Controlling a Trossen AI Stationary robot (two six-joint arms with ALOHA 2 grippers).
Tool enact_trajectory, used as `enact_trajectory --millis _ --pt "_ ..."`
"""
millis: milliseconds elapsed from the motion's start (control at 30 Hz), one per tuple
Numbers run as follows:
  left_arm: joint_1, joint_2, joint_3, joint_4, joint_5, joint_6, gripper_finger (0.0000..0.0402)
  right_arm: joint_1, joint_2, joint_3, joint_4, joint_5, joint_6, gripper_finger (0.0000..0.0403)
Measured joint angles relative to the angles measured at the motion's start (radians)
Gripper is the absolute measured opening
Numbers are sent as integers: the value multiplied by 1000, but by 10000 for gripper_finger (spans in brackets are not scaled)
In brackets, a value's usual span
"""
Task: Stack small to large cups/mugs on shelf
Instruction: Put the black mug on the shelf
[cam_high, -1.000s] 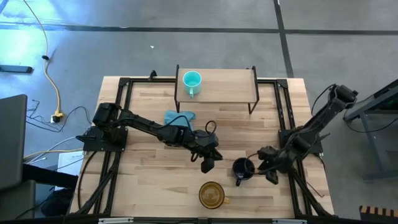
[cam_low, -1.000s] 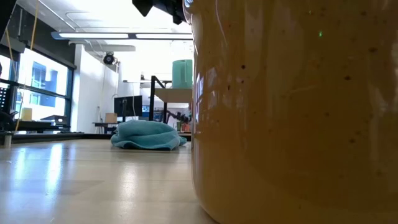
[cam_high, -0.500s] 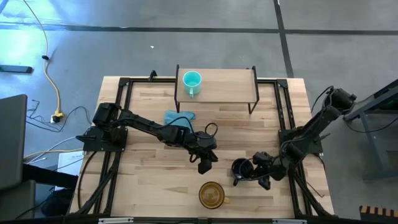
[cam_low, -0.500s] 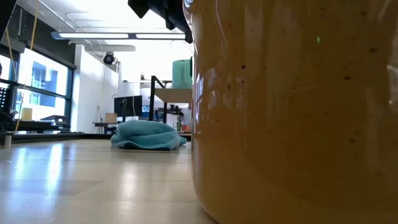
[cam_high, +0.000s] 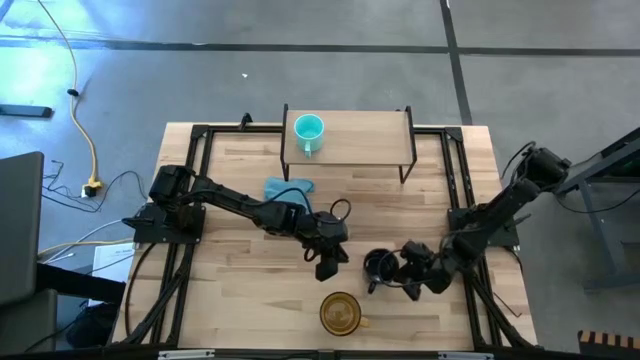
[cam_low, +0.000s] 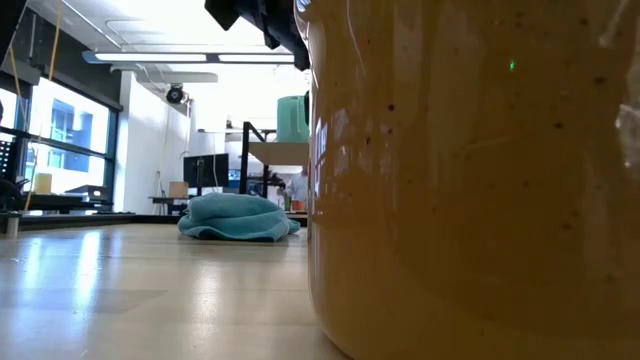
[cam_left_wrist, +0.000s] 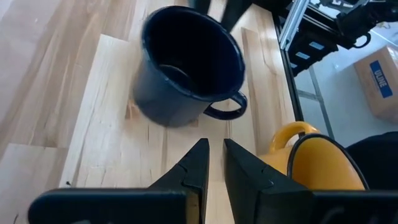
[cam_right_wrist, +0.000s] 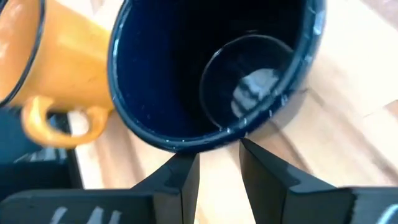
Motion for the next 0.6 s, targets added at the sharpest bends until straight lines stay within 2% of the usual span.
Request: enact_trajectory --millis 167,600 --pt "0 0 0 -1 2 1 37 -59 0 0 -23 6 -30 105" --pt "0 0 0 -49 -21 -15 37 -260 0 0 13 1 -234 105"
